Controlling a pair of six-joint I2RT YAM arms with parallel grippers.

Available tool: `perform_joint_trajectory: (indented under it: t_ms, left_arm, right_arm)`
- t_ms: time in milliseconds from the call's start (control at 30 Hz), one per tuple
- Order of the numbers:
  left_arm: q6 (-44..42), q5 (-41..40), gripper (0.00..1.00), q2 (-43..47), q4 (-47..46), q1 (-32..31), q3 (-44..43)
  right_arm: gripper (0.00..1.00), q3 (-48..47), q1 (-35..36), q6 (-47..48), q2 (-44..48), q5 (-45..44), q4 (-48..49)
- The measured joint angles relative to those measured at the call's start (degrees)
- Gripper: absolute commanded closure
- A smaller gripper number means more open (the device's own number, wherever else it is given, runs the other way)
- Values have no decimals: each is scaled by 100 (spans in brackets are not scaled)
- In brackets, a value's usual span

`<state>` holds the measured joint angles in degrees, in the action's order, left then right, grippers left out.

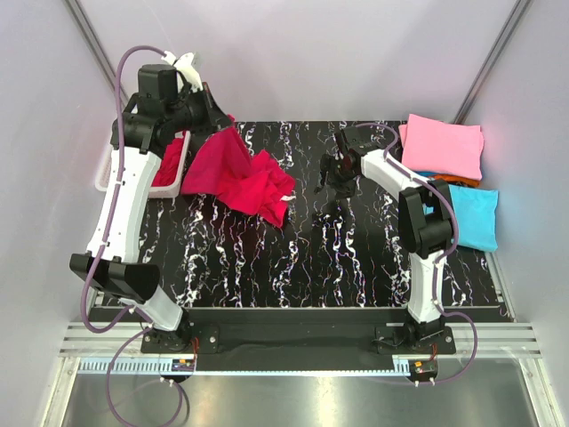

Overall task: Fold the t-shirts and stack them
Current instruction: Flatten the tshirt out

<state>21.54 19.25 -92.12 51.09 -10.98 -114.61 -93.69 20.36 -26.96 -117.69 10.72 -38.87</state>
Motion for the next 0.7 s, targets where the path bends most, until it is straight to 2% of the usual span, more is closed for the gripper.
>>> perform_joint_trajectory:
  t_ms: [167,367,533,567,700]
  left_arm:
    - [-350,426,100,-2,37,-258,-581]
    - [-798,1241,100,166,-31,-573,-1169]
    - [-1025,1510,97,964,-140,-739,-1132]
    - [-1073,1497,93,1187,-168,-739,-1110]
    - [-1255,1198,89,2103,-350,-739,-734]
  right_arm:
    - [26,-514,0,17,-494,92,11]
    - [25,-833,-2,57,-553,72,9]
    - [24,-935,-15,168,-553,-160,-35]
    - [24,-955,-22,181,-551,-238,-74]
    - [24,-1071,-79,229,-551,-455,-184]
